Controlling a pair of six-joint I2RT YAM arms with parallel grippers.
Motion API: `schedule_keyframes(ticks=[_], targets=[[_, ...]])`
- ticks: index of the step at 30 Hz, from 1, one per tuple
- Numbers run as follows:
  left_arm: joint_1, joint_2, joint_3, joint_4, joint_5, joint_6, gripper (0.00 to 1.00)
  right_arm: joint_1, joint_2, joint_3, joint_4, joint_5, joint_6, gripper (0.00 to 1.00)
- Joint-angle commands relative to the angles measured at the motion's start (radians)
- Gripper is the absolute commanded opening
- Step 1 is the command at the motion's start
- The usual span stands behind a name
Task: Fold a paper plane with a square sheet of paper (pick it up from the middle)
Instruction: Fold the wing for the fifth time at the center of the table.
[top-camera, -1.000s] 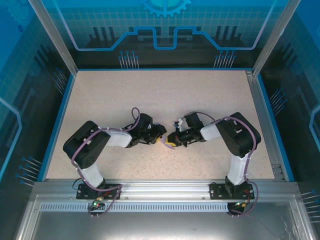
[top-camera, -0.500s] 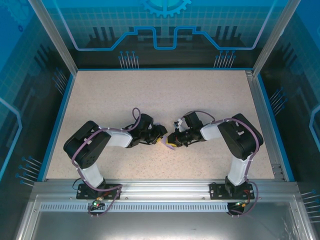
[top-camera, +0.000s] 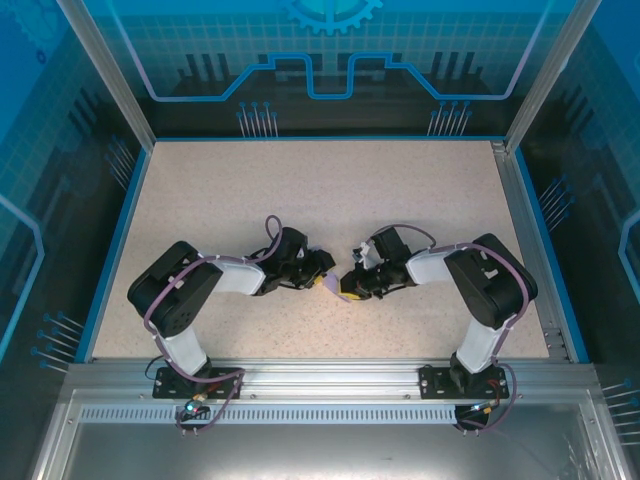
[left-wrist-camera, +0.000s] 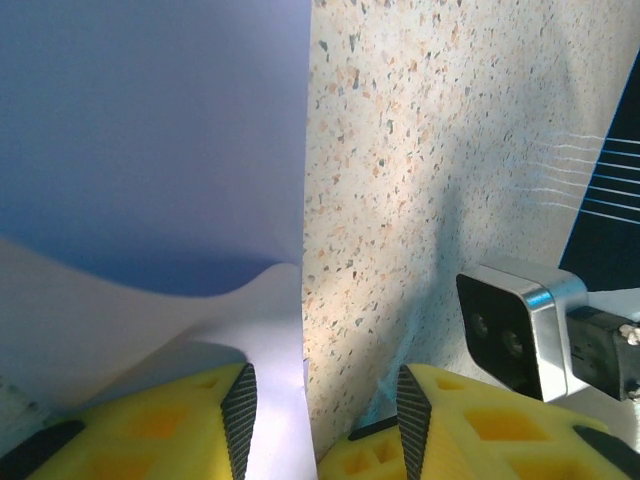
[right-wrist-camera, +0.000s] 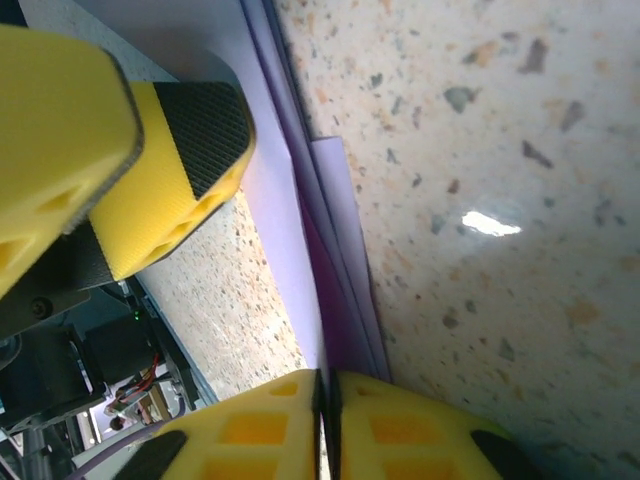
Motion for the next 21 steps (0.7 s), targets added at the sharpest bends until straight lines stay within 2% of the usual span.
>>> schedule_keyframes(ticks=[1, 6, 10, 21], targets=[[0.003, 0.034, -0.001, -0.091, -0.02, 0.025, 0.46, 0.006, -0.01, -0.034, -0.129, 0.015, -0.028, 0.09], [0.001, 0.031, -0.002, -0.097, -0.025, 0.019, 0.46, 0.039, 0.035, -0.042, -0.241, 0.131, -0.116, 0.09], [0.002, 0.031, 0.0, -0.101, -0.025, 0.017, 0.46, 0.043, 0.041, -0.08, -0.25, 0.185, -0.13, 0.11], [0.002, 0.037, 0.003, -0.103, -0.015, 0.024, 0.46, 0.024, -0.104, -0.011, -0.267, 0.102, -0.096, 0.16]])
